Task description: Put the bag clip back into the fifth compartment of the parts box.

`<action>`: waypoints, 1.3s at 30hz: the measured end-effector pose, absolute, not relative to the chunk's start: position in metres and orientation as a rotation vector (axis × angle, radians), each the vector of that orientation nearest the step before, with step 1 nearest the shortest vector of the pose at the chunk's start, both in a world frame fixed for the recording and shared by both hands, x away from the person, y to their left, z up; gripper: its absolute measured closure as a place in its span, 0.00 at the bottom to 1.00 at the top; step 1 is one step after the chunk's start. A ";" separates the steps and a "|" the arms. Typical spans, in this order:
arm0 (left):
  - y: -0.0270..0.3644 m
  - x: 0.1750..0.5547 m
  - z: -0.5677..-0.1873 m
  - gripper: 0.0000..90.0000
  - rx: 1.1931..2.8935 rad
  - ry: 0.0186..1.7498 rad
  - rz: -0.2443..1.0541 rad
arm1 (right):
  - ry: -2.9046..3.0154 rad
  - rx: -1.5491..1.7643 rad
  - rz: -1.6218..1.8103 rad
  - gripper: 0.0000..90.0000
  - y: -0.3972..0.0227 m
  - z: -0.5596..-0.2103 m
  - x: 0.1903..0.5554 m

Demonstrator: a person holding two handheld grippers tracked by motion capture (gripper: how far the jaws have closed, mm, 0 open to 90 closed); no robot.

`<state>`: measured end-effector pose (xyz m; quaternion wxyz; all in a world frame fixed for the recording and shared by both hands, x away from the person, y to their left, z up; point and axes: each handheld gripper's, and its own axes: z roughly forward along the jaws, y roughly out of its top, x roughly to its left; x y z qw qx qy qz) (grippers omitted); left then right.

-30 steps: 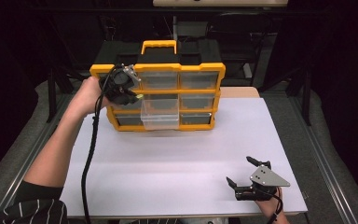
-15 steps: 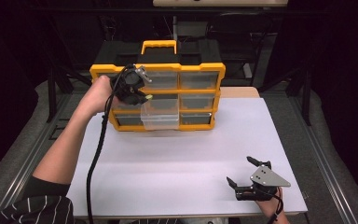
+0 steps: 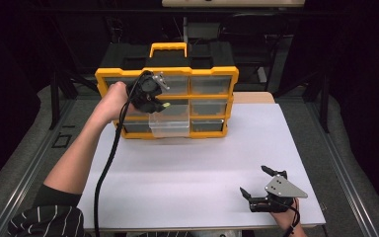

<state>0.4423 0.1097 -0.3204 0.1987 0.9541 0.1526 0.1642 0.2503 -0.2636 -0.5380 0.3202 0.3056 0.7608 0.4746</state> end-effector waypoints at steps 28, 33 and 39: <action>0.094 0.449 -0.344 0.89 2.730 0.376 0.392 | 1.997 0.802 1.249 0.02 -0.264 -0.538 0.250; 0.092 0.450 -0.351 0.89 2.743 0.376 0.382 | 1.998 0.803 1.250 0.02 -0.264 -0.538 0.250; 0.089 0.453 -0.357 0.89 2.762 0.377 0.373 | 2.006 0.804 1.243 0.02 -0.264 -0.538 0.250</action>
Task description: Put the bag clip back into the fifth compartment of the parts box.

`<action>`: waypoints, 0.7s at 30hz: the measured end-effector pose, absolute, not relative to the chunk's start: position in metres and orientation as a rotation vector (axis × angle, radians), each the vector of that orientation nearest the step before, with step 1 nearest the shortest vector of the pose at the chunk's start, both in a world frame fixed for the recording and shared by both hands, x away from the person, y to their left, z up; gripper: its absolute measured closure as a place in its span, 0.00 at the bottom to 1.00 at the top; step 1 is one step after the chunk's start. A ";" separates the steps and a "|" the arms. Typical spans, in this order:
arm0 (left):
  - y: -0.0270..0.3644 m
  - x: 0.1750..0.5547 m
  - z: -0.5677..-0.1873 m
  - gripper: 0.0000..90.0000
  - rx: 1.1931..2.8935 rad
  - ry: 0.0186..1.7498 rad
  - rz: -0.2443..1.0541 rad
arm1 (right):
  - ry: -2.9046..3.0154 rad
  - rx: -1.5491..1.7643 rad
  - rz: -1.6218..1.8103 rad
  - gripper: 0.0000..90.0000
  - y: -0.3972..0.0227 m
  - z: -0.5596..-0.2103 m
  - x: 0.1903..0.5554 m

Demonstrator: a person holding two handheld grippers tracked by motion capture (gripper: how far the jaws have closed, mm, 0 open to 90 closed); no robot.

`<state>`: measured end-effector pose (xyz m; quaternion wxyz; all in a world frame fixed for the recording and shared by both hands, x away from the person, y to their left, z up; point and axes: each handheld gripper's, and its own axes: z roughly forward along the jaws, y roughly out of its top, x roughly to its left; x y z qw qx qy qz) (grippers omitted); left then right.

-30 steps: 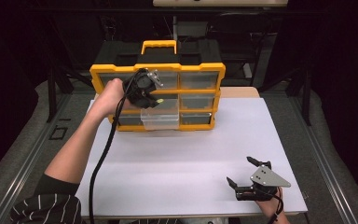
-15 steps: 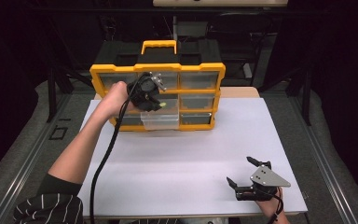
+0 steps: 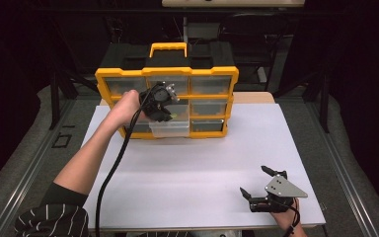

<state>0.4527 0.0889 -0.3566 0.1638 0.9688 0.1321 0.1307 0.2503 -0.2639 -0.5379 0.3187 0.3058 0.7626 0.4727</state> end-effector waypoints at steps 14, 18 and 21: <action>0.083 0.457 -0.368 0.89 2.795 0.371 0.353 | 2.009 0.805 1.242 0.02 -0.263 -0.538 0.251; 0.083 0.457 -0.368 0.89 2.786 0.377 0.363 | 2.011 0.805 1.242 0.02 -0.263 -0.539 0.252; 0.083 0.457 -0.369 0.89 2.783 0.377 0.372 | 2.010 0.803 1.243 0.02 -0.263 -0.539 0.252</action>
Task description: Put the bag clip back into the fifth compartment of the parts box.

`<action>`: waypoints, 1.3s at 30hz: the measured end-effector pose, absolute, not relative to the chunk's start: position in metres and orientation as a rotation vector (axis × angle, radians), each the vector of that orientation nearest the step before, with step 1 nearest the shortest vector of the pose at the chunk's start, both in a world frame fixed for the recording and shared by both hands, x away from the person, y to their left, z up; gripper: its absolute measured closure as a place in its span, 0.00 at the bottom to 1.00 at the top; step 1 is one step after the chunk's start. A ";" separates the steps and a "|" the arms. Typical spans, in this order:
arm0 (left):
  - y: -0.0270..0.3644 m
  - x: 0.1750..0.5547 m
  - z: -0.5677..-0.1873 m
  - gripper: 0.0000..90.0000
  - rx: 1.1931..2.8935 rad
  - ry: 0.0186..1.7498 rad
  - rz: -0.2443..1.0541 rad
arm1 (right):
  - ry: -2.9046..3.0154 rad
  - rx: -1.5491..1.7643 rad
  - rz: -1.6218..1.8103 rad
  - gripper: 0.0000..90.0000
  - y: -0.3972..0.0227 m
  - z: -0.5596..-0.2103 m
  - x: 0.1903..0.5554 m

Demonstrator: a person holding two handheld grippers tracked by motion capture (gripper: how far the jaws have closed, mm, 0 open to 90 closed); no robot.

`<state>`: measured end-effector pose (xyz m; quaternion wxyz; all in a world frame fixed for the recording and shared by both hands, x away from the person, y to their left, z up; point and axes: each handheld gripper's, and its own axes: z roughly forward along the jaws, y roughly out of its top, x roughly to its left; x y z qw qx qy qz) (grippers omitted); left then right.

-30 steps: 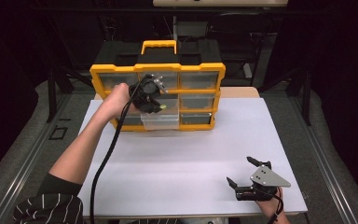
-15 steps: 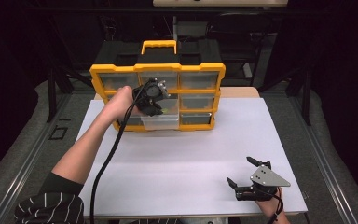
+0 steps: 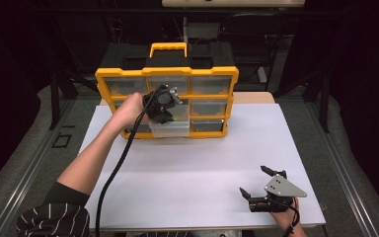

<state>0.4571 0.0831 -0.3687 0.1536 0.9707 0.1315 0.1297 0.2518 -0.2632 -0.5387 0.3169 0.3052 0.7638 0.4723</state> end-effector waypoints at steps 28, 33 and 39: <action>0.122 0.446 -0.330 0.40 2.552 0.525 0.469 | 2.013 0.808 1.240 0.02 -0.264 -0.539 0.251; 0.131 0.440 -0.327 0.34 2.537 0.543 0.475 | 2.012 0.807 1.240 0.02 -0.263 -0.539 0.251; 0.141 0.430 -0.328 0.21 2.520 0.569 0.501 | 2.010 0.802 1.239 0.02 -0.263 -0.538 0.251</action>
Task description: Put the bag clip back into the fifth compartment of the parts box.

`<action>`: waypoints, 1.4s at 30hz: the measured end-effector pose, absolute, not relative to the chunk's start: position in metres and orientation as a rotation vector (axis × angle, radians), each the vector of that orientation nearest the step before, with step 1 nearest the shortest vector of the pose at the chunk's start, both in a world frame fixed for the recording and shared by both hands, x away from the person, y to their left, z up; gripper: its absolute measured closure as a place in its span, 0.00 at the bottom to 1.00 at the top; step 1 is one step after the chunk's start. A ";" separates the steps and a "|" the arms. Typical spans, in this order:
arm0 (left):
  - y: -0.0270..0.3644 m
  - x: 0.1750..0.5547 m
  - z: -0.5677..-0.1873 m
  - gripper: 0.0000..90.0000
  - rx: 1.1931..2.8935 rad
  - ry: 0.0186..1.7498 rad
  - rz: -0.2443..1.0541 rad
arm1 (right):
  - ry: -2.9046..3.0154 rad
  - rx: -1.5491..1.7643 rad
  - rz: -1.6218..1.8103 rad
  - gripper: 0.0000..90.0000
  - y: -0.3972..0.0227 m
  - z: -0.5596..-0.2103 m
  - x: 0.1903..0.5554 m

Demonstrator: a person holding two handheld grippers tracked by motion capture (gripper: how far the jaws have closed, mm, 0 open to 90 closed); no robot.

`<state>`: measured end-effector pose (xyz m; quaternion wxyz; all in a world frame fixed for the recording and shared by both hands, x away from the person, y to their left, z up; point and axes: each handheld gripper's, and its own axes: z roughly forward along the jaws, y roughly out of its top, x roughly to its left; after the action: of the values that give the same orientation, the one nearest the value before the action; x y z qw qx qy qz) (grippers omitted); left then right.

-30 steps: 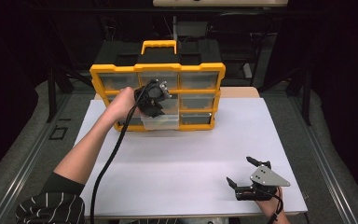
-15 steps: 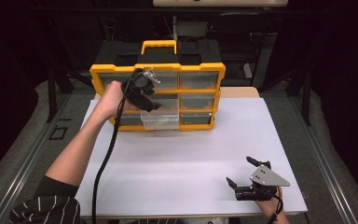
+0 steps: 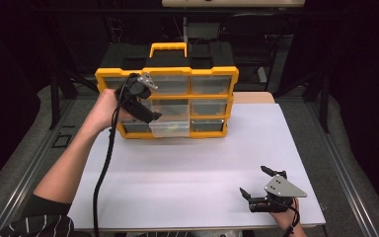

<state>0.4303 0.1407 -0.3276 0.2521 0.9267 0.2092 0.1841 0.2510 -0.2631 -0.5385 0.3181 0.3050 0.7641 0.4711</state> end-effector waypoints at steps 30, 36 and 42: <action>0.201 0.355 -0.414 0.00 2.349 0.733 0.608 | 2.008 0.802 1.238 0.02 -0.262 -0.539 0.251; 0.211 0.344 -0.439 0.00 2.297 0.792 0.611 | 2.008 0.802 1.238 0.02 -0.262 -0.539 0.251; 0.218 0.336 -0.461 0.00 2.266 0.844 0.602 | 2.009 0.801 1.238 0.02 -0.262 -0.539 0.251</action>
<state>0.3360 0.2185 -0.4609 0.3190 0.8619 0.3208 0.2291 0.2507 -0.2622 -0.5388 0.3190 0.3046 0.7640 0.4710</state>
